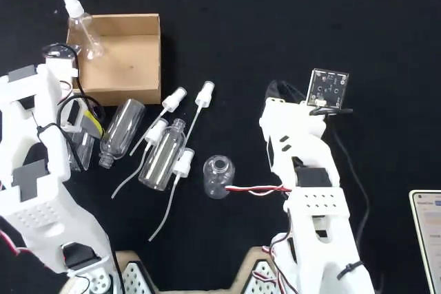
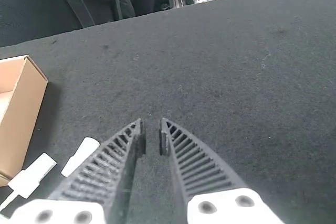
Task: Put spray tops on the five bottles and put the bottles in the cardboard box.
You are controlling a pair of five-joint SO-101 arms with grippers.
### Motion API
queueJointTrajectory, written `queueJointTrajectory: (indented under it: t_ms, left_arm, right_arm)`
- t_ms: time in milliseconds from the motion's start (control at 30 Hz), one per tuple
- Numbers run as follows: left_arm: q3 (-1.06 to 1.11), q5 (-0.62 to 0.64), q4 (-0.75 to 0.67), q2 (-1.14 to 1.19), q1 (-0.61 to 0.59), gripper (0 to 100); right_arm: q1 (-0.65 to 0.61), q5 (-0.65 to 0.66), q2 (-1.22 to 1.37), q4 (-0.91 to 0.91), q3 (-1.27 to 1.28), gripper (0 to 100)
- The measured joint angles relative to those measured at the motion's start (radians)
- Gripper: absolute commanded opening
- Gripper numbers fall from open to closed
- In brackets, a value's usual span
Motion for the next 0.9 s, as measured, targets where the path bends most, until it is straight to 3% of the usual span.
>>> queueJointTrajectory:
  t_ms: [200, 400, 600, 900]
  left_arm:
    - [0.000, 0.000, -0.006, 0.003, 0.000, 10]
    - [0.000, 0.000, 0.009, 0.003, 0.000, 11]
    - [0.000, 0.000, 0.181, -0.072, -0.012, 11]
    - [0.110, -0.224, 0.241, -0.203, -0.180, 12]
  right_arm:
    - [0.000, 0.000, 0.000, 0.000, 0.000, 5.0]
    - [0.000, 0.000, 0.000, 0.000, 0.000, 5.0]
    - [0.000, 0.000, 0.000, 0.000, 0.000, 5.0]
    - [0.000, 0.000, 0.000, 0.000, 0.000, 5.0]
